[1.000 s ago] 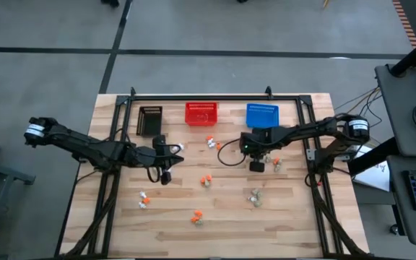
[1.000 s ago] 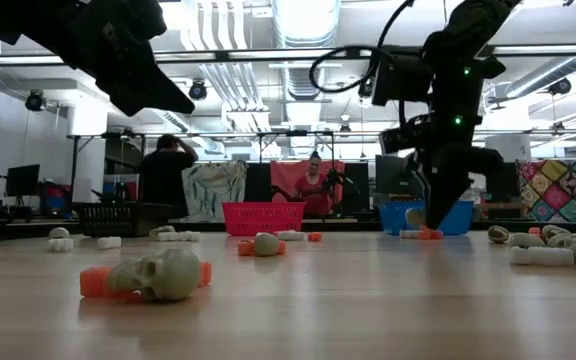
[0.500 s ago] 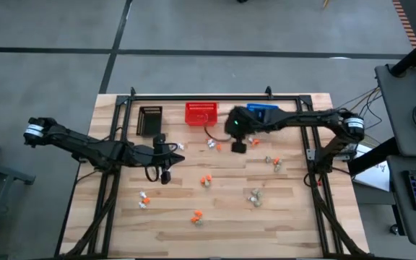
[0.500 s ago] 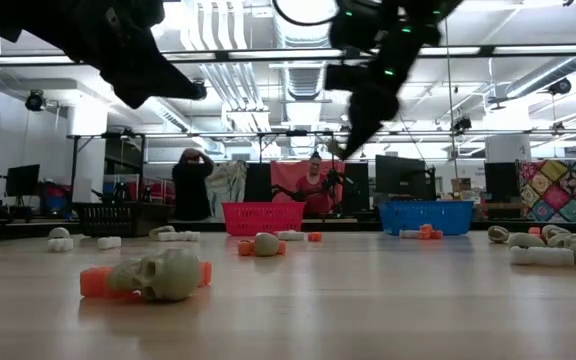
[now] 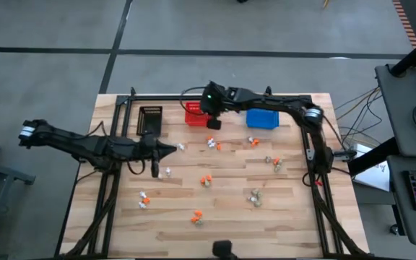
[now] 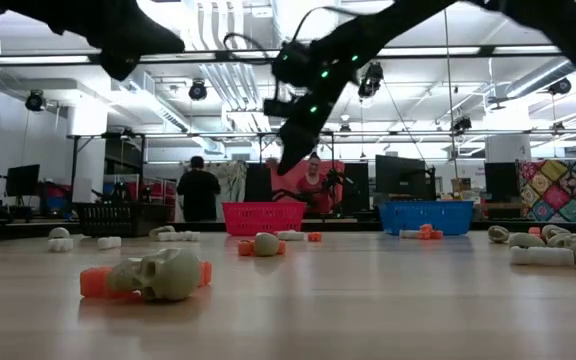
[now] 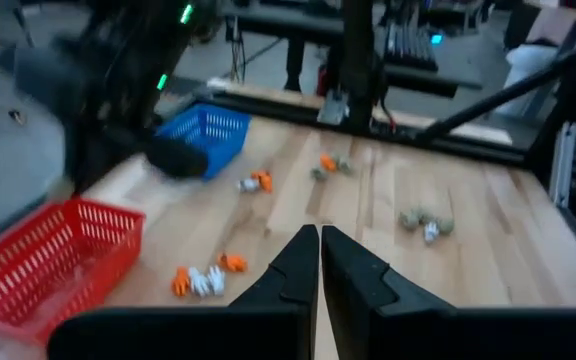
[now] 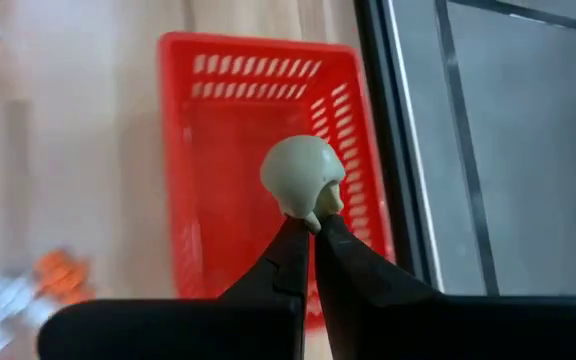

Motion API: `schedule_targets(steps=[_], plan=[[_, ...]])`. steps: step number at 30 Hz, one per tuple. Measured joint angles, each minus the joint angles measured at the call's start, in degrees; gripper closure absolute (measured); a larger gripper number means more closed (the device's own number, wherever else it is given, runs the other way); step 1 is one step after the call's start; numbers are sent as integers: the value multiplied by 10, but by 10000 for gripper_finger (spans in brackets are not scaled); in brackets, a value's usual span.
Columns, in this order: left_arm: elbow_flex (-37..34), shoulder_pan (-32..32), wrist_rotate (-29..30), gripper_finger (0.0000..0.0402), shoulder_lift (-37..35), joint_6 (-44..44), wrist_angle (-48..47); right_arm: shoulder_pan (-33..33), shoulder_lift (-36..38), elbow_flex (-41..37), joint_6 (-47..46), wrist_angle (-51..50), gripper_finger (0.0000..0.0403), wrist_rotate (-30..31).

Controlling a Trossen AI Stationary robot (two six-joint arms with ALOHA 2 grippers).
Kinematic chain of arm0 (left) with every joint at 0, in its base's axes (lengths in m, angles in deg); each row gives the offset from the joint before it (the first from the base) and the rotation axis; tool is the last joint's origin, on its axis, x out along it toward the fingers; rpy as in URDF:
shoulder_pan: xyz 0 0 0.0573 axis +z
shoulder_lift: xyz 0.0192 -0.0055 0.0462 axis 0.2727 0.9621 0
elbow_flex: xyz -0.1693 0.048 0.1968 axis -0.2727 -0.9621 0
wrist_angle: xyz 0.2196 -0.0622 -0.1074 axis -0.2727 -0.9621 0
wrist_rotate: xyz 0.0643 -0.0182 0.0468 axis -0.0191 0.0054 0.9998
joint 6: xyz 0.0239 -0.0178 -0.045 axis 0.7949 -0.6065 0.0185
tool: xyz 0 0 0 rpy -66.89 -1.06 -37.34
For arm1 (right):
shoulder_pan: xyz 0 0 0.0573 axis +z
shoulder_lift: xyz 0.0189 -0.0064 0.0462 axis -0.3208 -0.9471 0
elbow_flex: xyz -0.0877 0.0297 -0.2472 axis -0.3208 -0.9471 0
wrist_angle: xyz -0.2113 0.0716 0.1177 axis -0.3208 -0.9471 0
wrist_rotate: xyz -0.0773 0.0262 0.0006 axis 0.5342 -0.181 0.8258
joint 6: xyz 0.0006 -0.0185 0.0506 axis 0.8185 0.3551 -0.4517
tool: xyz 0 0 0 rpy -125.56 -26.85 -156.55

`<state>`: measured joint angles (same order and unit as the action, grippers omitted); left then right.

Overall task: Sort Halloween decoration
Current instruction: Put the white skull toy into the red bin

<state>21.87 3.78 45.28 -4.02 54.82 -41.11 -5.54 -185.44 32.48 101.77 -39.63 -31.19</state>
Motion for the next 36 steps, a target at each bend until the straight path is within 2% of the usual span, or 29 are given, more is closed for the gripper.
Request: schedule_targets(steps=[8,16,24,36], plan=[[0,0,34,402,-44,23,0,-14,-108,154,-18,-61,394,0],[0,0,34,402,-49,30,0,-14,-177,251,-39,-139,394,-16],[0,0,34,402,-46,30,-2,-17,-211,294,-41,-235,394,-15],[0,0,34,402,-37,31,-4,-18,-209,293,-50,-224,386,-16]])
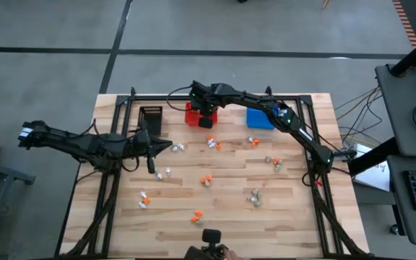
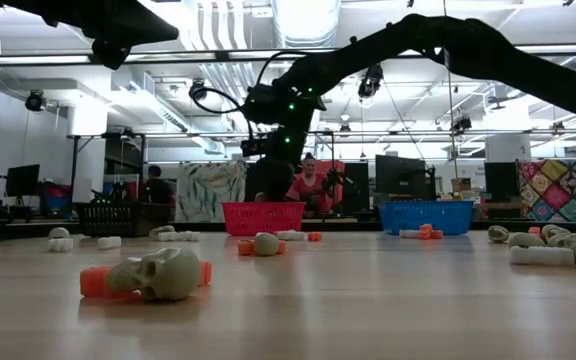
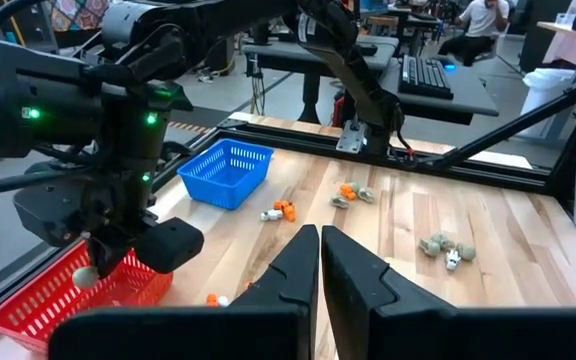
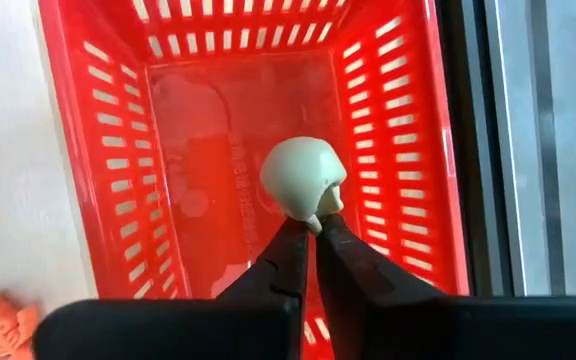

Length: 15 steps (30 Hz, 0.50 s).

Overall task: Sort Halloween decoration
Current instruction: Put the white skull toy into the red bin, then put the white skeleton toy into the black bin

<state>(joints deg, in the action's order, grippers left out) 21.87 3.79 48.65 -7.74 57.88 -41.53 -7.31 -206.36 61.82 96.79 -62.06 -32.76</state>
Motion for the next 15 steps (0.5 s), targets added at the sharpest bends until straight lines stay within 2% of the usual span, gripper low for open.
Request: schedule_targets(steps=[8,15], plan=[[0,0,0,402,0,0,0,0,0,0,-7,3,329,0],[0,0,0,402,0,0,0,0,3,21,-11,-20,310,0]])
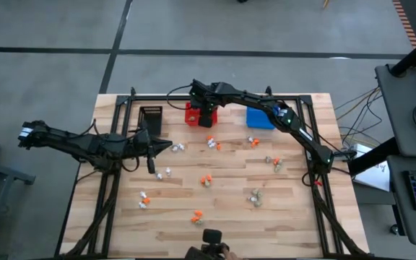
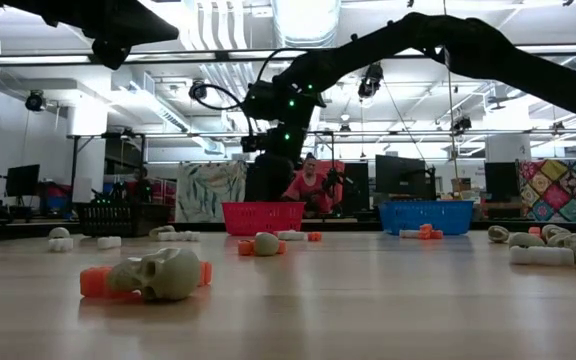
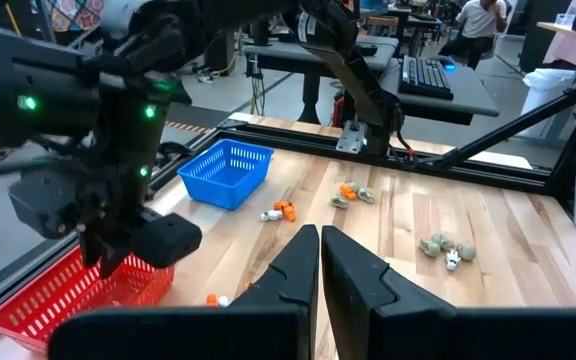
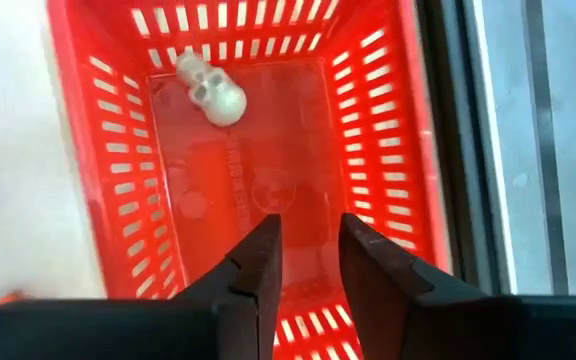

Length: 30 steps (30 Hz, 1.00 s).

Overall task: Sort Halloween decoration
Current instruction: Put the white skeleton toy into the black bin

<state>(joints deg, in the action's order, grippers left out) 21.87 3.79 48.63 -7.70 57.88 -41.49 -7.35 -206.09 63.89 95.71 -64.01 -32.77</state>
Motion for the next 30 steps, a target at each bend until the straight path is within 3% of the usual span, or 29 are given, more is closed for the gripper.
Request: schedule_targets(steps=[6,15,23,30], plan=[[0,0,0,402,6,0,0,9,26,15,-16,-64,320,-7],[0,0,-4,402,31,-40,0,38,87,15,-46,-163,340,-101],[0,0,-33,402,67,-110,1,92,139,4,-78,-223,344,-106],[0,0,-71,402,102,-167,-1,144,239,-111,-104,-172,344,-115]])
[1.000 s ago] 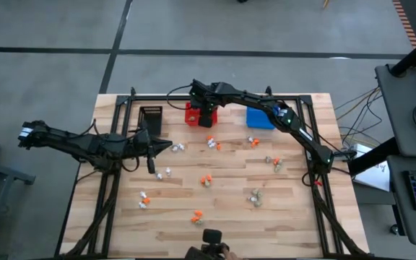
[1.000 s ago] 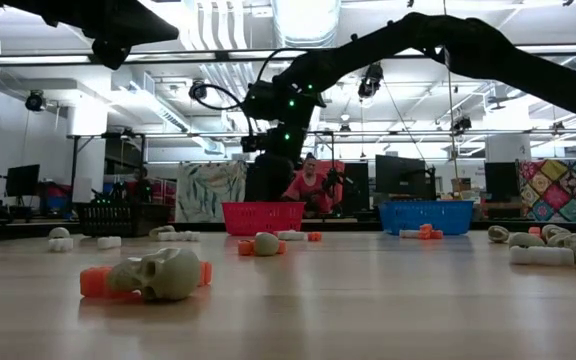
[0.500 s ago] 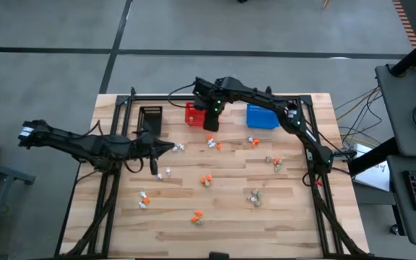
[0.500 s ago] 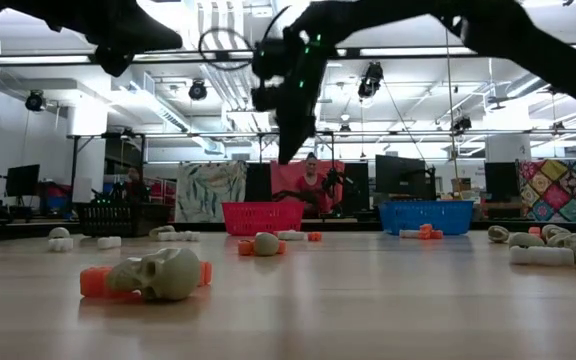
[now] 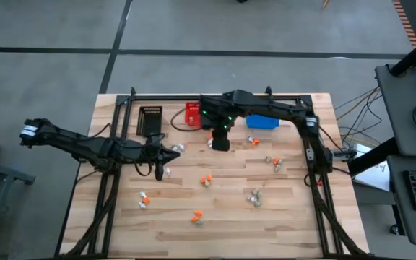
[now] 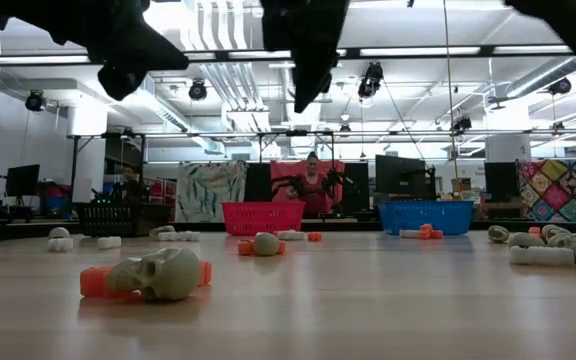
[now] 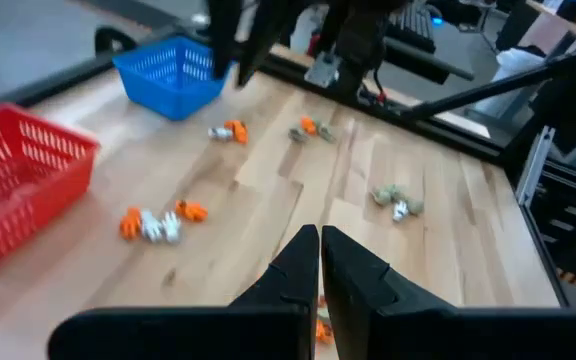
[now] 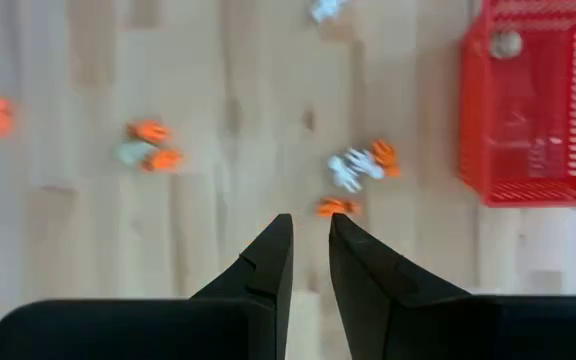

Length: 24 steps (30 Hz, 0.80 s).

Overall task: Sort Halloween decoration
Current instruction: Put the white skeleton toy into the black bin

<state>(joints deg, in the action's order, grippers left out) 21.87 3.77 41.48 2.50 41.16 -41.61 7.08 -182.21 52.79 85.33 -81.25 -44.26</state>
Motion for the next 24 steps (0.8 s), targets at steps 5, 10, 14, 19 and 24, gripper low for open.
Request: schedule_targets(steps=[5,10,14,19,24], plan=[[0,0,-1,402,25,-24,-1,34,111,-161,-37,130,344,-1],[0,0,-54,402,41,-83,-28,58,206,-302,-95,240,344,-1],[14,0,-87,402,59,-232,-140,66,267,-395,-122,321,344,2],[57,-5,-87,402,119,-376,-344,69,316,-491,-133,438,344,29],[111,-5,-85,402,192,-368,-385,69,332,-538,-133,509,344,31]])
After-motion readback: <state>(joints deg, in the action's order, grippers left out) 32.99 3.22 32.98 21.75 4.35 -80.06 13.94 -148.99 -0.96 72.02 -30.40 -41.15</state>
